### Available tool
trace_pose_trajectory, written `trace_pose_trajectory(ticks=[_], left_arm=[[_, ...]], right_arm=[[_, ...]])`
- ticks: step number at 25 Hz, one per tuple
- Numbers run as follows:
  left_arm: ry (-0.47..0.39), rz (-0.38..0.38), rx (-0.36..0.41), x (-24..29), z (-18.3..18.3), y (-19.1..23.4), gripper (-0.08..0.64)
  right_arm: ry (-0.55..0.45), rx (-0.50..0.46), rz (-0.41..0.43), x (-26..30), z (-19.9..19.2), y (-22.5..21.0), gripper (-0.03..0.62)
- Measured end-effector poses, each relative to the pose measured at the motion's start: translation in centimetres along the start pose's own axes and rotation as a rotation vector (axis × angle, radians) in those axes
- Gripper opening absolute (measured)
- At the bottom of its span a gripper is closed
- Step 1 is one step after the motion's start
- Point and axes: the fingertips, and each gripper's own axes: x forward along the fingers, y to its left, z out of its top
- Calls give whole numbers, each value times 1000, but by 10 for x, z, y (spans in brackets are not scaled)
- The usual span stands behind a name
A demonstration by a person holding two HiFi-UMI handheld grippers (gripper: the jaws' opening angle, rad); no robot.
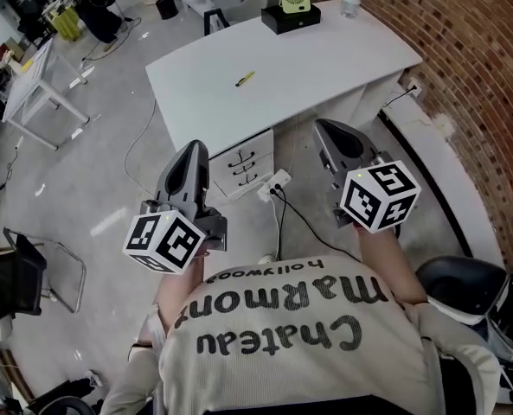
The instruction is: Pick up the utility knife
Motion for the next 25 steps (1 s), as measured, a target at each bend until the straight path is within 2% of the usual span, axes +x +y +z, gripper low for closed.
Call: trace_pose_trajectory(ticks=[3,6,11,15,20,25], left_arm=[[-14,-18,3,12,3,18,0],[9,-25,-6,21,-5,33,0],[117,18,-35,28,-44,56,0],[127,55,-69,33,-59,82,0],[118,96,-89,46,-66,106,0],[87,175,-100,72,-56,136,0]], right_arm=[[-8,-2,-12,19,-3,-1,3],[7,7,-22,32,-13,-2,3],[107,69,-46,48,-52,-12,3],[163,69,-47,69,-80,-17,3],[192,70,-7,107,-94,-30,3],[215,39,61,163,-88,-52,3]])
